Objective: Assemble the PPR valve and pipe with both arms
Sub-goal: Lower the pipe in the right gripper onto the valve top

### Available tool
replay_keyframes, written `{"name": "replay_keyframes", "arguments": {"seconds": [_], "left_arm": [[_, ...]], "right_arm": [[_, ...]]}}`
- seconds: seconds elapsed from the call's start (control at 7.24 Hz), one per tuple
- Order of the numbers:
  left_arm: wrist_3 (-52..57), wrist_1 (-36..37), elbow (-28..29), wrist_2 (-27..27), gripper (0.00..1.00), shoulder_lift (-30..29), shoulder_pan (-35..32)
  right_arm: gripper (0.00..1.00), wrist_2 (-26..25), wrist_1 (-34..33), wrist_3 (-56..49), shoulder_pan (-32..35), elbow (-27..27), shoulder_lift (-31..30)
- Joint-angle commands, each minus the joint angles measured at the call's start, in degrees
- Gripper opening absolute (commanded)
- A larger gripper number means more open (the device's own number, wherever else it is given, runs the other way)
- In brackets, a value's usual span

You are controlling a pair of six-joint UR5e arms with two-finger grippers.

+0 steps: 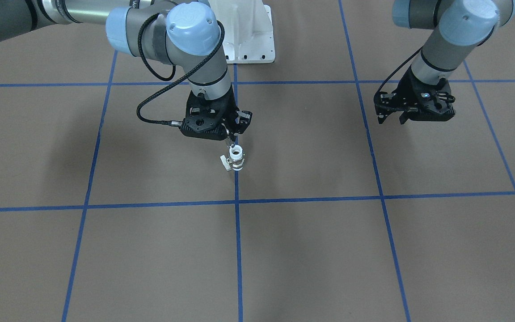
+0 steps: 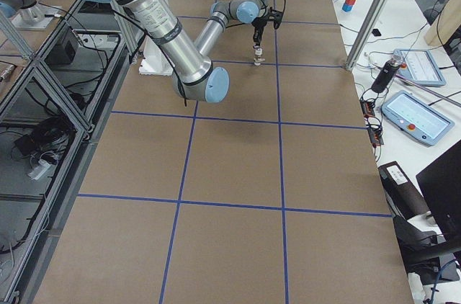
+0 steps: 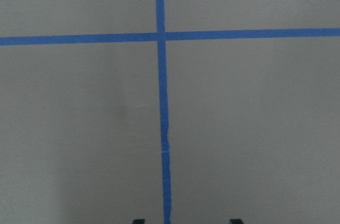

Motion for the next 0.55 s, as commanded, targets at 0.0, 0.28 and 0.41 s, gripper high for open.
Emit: {"name": "replay_keyframes", "arguments": {"seconds": [0.0, 0.28, 0.41], "left_arm": [[0.04, -0.02, 0.02, 0.00, 0.63, -0.10, 0.03], [0.04, -0.02, 0.02, 0.00, 0.63, -0.10, 0.03], [-0.05, -0.02, 0.02, 0.00, 0.63, -0.10, 0.03]], "right_arm": [[0.00, -0.42, 0.01, 0.15, 0.02, -1.99, 1.85], [0.00, -0.42, 0.01, 0.07, 0.02, -2.80, 2.14], [0.00, -0.42, 0.01, 0.07, 0.02, -2.80, 1.96]]}}
